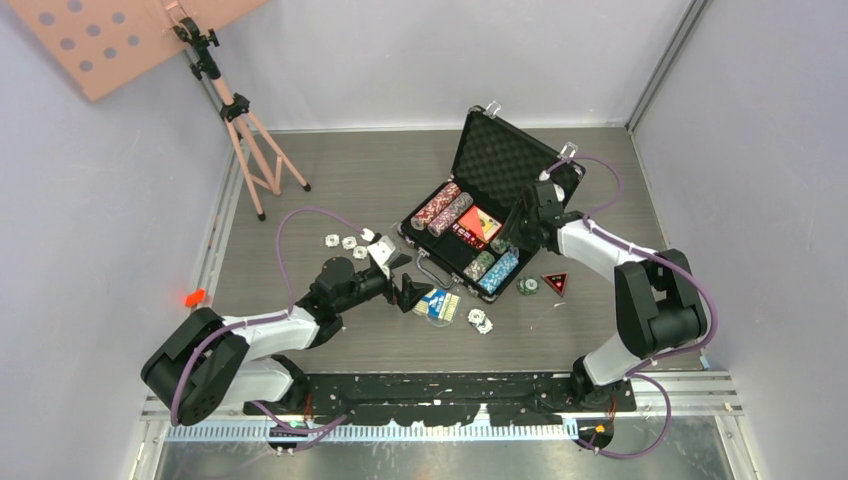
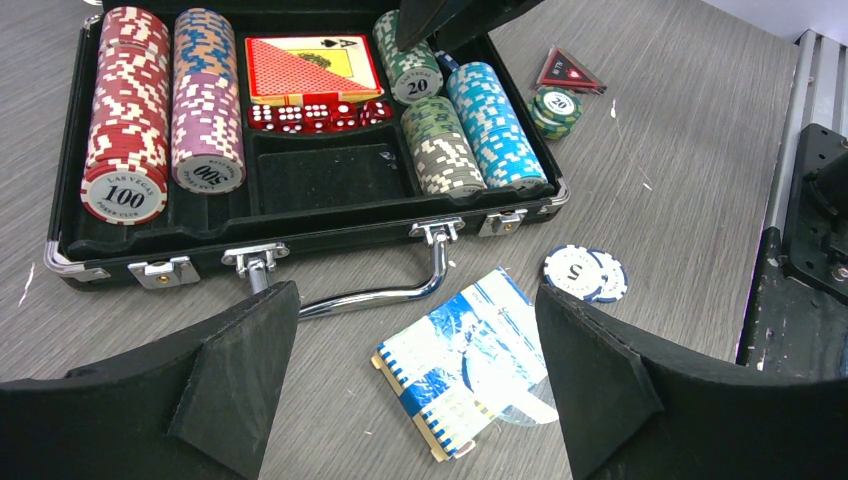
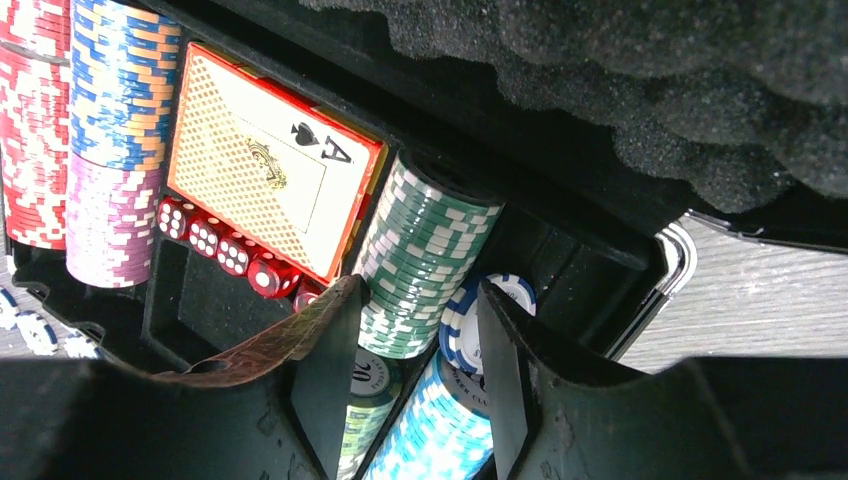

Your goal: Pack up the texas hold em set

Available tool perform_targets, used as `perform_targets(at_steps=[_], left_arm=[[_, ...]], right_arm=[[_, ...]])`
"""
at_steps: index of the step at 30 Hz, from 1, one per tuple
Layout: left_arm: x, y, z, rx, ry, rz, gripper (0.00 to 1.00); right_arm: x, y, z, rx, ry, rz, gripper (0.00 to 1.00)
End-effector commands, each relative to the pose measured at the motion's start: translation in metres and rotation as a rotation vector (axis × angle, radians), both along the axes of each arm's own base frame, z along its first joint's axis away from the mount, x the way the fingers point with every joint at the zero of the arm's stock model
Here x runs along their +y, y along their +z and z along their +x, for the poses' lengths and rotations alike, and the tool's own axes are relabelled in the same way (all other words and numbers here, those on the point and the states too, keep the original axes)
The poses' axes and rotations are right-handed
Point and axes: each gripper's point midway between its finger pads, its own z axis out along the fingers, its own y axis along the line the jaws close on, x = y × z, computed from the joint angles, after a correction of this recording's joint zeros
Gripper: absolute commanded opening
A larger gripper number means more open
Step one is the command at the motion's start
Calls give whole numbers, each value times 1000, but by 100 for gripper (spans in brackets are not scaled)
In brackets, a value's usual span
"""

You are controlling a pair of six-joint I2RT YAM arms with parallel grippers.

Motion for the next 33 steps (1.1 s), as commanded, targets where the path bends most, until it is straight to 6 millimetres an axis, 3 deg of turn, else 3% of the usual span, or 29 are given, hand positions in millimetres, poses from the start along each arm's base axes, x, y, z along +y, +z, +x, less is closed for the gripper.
perform_targets(at_steps=[1,7,10,19,24,30,33], left_arm=[[-3,16,2,-68,-11,-33,91],[-3,17,2,-71,-10,-35,91],[-3,17,2,-72,-9,-36,91],[-2,17,2,-73,-8,-33,91],[-3,16,2,-72,-9,-32,91],[-3,16,2,-70,-8,-30,91],[-3,15,2,-70,-7,-30,91]], right_arm=[[-12,-8,-26,79,-23,-17,52],[-19,-6,-33,94,-12,-20,55],[-19,-11,-36,107,5,-26,61],[-20,-20,-39,129,8,-33,55],[-18,-6,-39,87,16,-12,71],[-18,11,-36,31,14,8,72],[-19,14,-37,29,21,-1,66]])
